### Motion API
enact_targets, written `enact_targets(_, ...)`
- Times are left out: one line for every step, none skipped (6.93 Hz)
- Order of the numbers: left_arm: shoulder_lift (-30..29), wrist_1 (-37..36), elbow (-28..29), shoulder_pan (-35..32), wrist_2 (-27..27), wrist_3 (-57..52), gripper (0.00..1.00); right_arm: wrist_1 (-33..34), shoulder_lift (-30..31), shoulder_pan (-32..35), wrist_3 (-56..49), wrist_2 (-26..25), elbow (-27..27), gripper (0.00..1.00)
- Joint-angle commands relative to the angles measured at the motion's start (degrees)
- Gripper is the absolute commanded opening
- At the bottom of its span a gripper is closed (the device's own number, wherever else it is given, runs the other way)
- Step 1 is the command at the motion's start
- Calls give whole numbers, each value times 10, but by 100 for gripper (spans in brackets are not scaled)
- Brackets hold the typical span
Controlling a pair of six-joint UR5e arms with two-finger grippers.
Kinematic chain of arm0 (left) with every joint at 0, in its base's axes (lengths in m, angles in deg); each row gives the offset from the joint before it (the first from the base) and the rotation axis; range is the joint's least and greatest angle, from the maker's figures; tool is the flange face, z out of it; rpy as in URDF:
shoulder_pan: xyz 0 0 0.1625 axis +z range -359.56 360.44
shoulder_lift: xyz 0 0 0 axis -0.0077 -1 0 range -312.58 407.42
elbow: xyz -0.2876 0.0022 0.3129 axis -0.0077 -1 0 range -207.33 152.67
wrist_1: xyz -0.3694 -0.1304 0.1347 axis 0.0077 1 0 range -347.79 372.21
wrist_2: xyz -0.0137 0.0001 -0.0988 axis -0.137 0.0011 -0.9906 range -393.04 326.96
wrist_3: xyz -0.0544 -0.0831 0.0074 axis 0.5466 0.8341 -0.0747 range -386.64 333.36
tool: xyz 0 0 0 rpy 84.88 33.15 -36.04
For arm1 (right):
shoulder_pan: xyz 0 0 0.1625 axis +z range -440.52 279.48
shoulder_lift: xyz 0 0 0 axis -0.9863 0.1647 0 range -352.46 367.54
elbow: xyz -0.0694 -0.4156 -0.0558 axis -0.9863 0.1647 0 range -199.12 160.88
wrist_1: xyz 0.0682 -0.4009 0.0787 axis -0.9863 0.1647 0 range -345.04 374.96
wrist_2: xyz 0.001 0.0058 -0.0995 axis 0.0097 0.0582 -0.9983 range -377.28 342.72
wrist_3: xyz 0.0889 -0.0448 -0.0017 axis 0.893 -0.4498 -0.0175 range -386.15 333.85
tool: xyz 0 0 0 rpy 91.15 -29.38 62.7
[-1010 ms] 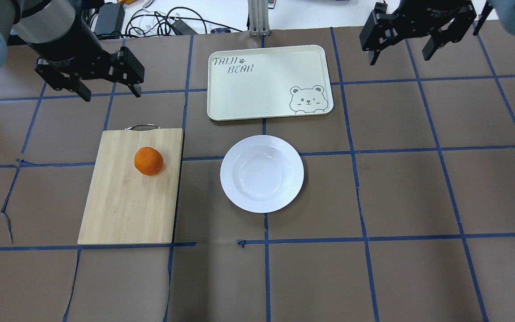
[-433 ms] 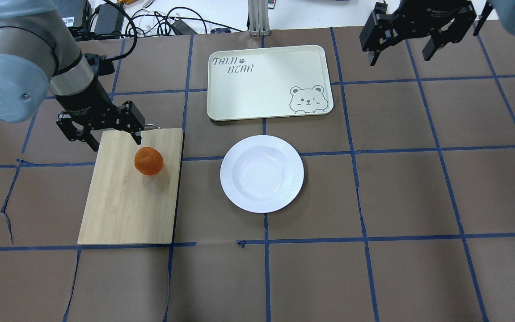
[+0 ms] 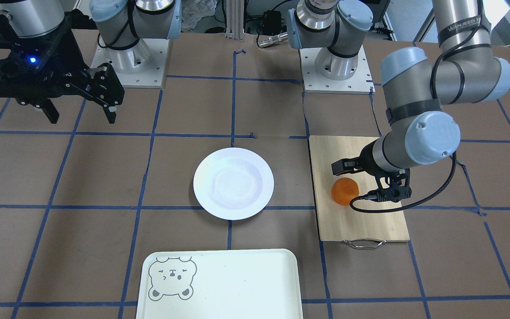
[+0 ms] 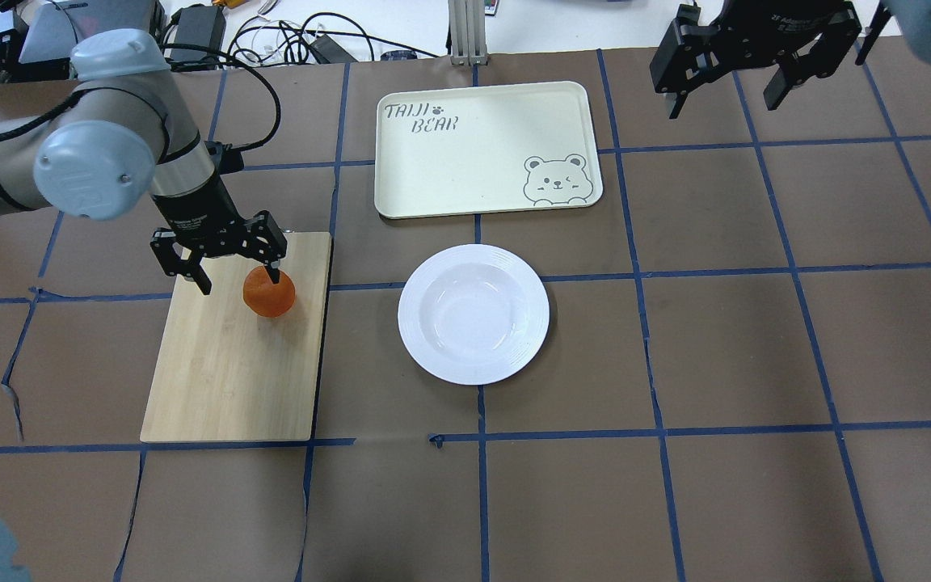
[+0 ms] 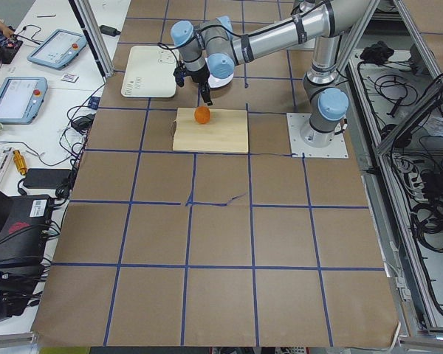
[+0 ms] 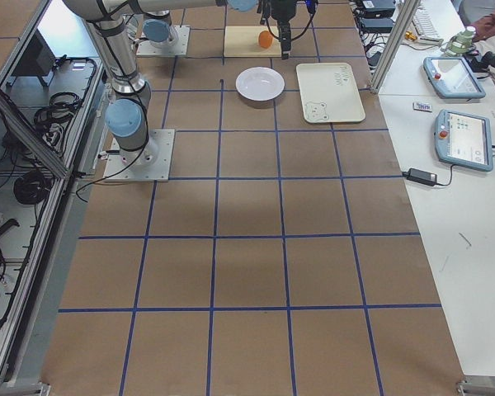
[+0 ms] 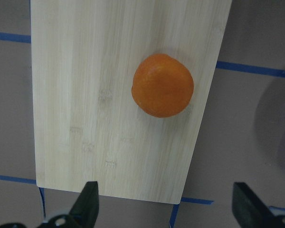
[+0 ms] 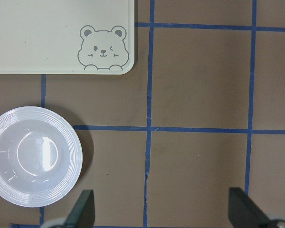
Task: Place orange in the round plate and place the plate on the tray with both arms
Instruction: 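Lower the left gripper onto the orange on the cutting board and close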
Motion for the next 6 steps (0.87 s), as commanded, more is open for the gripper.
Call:
enact_targets(-59,-32,-1,-2,0,6,100,0,0,0,1,0,0,100)
enact_targets(-66,-37,0,-3,-1,7,100,1,0,0,0,-1,0,100)
enact_targets(-75,-63,-1,-4,-6,10,100,0,0,0,0,0,0,100)
enact_targets(-79,-64,0,-4,-2,7,100,0,0,0,0,-1,0,100)
enact_targets(-79,-65,0,-4,-1,7,100,1,0,0,0,-1,0,100)
enact_targets(-79,-65,2,-4,-1,4,95,0,0,0,0,-1,0,100)
